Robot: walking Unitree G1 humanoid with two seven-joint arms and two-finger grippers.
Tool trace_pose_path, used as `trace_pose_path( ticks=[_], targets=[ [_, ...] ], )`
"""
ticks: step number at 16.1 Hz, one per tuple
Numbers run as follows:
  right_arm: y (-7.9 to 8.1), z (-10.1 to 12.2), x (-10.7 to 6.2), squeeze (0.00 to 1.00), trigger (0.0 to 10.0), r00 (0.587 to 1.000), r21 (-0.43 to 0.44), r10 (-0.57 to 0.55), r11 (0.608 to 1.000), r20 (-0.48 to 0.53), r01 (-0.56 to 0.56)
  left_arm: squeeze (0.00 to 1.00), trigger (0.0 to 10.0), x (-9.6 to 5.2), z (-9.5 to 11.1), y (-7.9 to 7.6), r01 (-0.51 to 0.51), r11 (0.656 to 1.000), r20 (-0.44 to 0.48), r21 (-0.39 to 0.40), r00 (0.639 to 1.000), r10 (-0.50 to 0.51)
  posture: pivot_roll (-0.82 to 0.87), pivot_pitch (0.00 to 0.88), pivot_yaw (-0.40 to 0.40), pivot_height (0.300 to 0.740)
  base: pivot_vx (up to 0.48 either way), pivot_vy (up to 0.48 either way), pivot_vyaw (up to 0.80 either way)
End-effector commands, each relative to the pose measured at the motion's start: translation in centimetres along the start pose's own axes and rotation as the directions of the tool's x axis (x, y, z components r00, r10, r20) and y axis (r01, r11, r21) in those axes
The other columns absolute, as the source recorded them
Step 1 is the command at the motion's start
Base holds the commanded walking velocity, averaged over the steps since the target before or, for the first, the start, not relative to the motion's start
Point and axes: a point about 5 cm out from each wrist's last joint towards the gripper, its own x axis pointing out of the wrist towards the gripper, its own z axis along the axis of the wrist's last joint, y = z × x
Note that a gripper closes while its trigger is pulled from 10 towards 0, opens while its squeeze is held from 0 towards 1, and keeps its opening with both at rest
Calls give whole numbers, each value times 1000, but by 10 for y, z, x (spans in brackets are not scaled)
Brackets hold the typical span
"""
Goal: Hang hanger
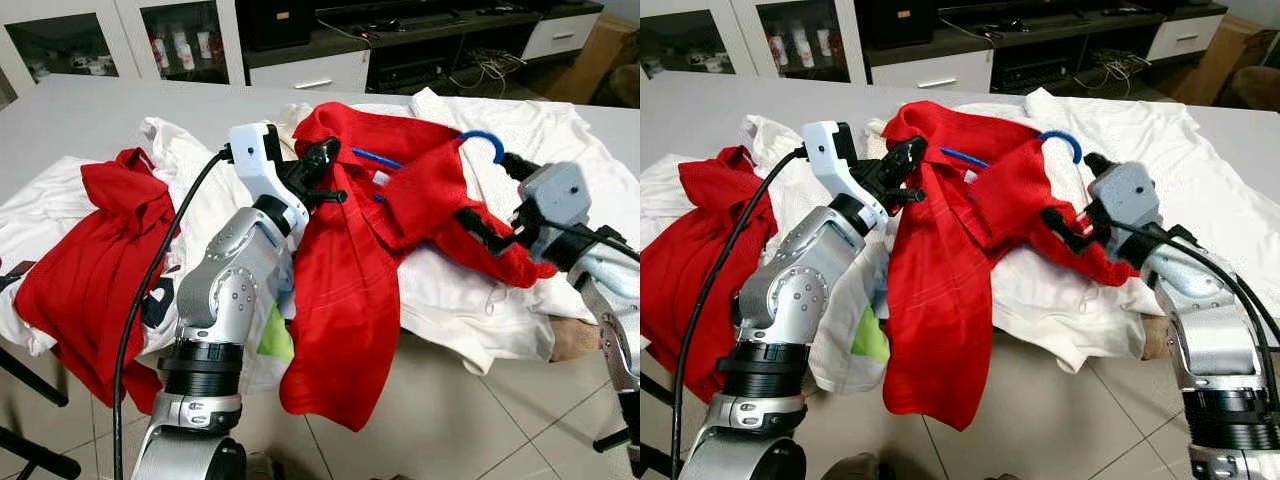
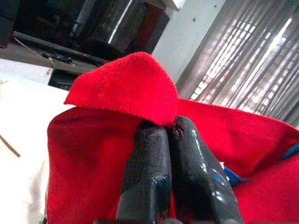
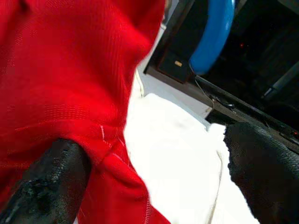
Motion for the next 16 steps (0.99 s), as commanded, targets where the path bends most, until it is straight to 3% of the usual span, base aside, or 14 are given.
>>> trace_pose_path(
  ticks=[1,2,7,10,11,13,14,15,16],
  targets=[
    [-5,11,-1,384,10000,999,10,-11,1000,44,11,0,0,4,1,-5,18,1000,-6,14,1000,-18,58,0,24,740,0,0,0],
    [-6,13,-3,0,10000,999,26,-9,1000,52,7,0,0,3,1,-4,16,1000,-5,14,1000,-16,58,0,22,740,0,0,0],
    [-8,9,-9,0,10000,999,64,32,997,35,-34,0,0,3,2,-3,13,1000,7,9,1000,-13,56,0,17,740,0,0,0],
    [-9,-7,-10,0,10000,997,-107,4,994,-80,-12,0,0,3,2,-3,13,1000,13,7,1000,-13,52,0,17,740,0,0,0],
    [-11,-11,-11,1000,10000,995,-141,-23,990,-97,9,0,0,3,2,-3,12,1000,11,7,1000,-12,49,0,19,740,0,0,0],
    [-13,-7,-11,1000,10000,996,-116,-55,992,-67,47,0,0,3,1,-3,13,1000,8,7,1000,-13,50,0,22,740,0,0,0],
    [-16,-5,-11,255,10000,997,-83,-66,995,-50,62,0,0,3,1,-3,13,1000,7,7,1000,-13,49,0,22,740,0,0,0],
    [-17,-3,-12,0,10000,997,-68,-69,996,-36,66,0,0,3,0,-3,12,1000,5,7,1000,-12,49,0,23,740,0,0,0],
    [-19,1,-14,0,10000,998,-38,-67,997,-5,66,0,0,3,0,-3,11,1000,4,8,1000,-11,48,0,24,740,0,0,0]
  ],
)
